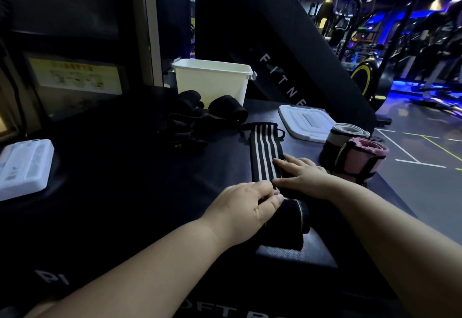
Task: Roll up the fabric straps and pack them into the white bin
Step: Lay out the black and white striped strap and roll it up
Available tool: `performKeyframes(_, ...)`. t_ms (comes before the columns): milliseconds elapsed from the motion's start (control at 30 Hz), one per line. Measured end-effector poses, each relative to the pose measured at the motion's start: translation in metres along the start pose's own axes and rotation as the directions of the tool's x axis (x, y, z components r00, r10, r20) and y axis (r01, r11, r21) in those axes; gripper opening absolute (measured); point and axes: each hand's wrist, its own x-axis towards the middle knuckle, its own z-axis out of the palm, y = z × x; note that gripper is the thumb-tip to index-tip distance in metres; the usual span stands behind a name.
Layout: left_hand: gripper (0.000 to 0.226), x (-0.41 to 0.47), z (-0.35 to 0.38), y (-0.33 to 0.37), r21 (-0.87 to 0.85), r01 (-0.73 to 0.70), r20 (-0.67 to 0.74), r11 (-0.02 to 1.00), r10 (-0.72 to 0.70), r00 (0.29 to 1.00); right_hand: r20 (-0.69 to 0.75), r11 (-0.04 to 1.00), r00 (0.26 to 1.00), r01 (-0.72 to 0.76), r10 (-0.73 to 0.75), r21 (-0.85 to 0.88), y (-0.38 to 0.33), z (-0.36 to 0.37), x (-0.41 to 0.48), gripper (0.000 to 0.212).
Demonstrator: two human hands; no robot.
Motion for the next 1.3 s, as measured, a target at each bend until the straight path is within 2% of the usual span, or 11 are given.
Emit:
performKeyframes(100,0.026,0.000,0.001,-0.002,-0.016,0.009,0.000,1.000,-0.009,1.000,-0.002,0.999,0.999,0.038,-0.038,0.001,0.002,-0.004,0.000,0.070)
performKeyframes(233,0.029,0.001,0.001,-0.004,-0.031,0.015,-0.010,0.999,-0.016,1.000,-0.105,0.970,0.965,0.241,-0.242,-0.024,0.005,-0.008,0.007,0.061)
performKeyframes(333,0.029,0.002,0.002,-0.004,-0.037,0.004,-0.021,0.999,-0.005,1.000,-0.074,0.952,0.950,0.306,-0.304,0.021,0.000,-0.005,0.022,0.054)
performKeyframes(500,0.030,0.004,0.003,-0.003,-0.023,-0.024,-0.037,0.999,0.023,0.999,0.028,0.955,0.961,0.276,-0.275,-0.105,-0.001,0.002,0.044,0.055)
performKeyframes(933,0.030,0.004,0.007,-0.007,-0.042,-0.043,-0.049,0.998,0.041,0.998,-0.024,0.965,0.979,0.195,-0.202,-0.178,-0.001,0.000,0.057,0.059)
performKeyframes(1067,0.030,0.003,0.007,-0.007,-0.021,-0.049,-0.059,0.999,0.048,0.997,-0.091,0.954,0.968,0.209,-0.232,-0.214,-0.005,-0.010,0.062,0.066)
performKeyframes(1300,0.029,0.008,0.008,-0.010,0.001,-0.067,-0.074,0.998,0.067,0.995,-0.033,0.981,0.983,0.177,-0.180,-0.081,0.001,-0.003,0.095,0.071)
